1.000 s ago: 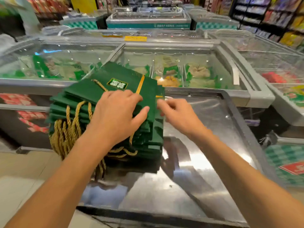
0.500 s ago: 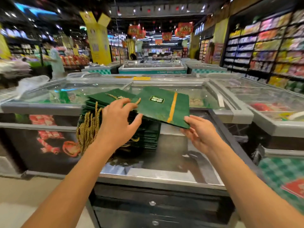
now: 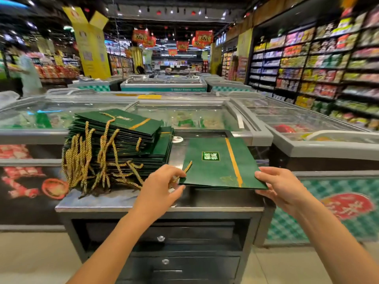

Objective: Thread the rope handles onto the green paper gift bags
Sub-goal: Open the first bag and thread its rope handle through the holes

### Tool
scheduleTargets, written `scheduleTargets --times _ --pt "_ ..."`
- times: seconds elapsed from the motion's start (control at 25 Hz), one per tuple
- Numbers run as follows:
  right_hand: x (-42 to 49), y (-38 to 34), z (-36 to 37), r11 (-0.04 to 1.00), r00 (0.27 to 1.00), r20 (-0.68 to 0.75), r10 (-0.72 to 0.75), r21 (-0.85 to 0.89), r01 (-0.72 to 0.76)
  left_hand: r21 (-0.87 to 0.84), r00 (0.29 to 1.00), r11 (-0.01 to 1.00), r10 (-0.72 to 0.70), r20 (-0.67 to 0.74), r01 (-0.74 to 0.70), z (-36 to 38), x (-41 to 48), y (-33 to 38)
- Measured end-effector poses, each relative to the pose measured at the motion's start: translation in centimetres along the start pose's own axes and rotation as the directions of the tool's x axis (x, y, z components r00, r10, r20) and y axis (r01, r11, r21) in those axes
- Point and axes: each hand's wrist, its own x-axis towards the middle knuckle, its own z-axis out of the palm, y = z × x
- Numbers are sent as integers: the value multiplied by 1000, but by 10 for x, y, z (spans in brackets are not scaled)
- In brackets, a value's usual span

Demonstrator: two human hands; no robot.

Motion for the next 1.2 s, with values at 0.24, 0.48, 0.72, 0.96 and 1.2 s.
scheduleTargets --times 0.24,0.48,0.72,0.96,1.2 --pt "2 7 -4 774 953 -138 -269 -620 129 -87 987 986 -130 98 139 12 -16 -2" --pt "10 14 27 279 832 116 -543 -909 309 -104 981 977 -177 80 185 -21 -26 -21" --pt "-7 28 125 312 682 584 -439 -613 726 -176 961 945 -277 27 277 -59 -43 -57" --pt "-8 40 188 188 630 714 -305 -604 775 6 949 952 -305 81 306 -75 -60 -74" --pt "-5 34 182 288 688 658 -307 -624 726 173 941 930 -336 36 325 -72 -61 -76"
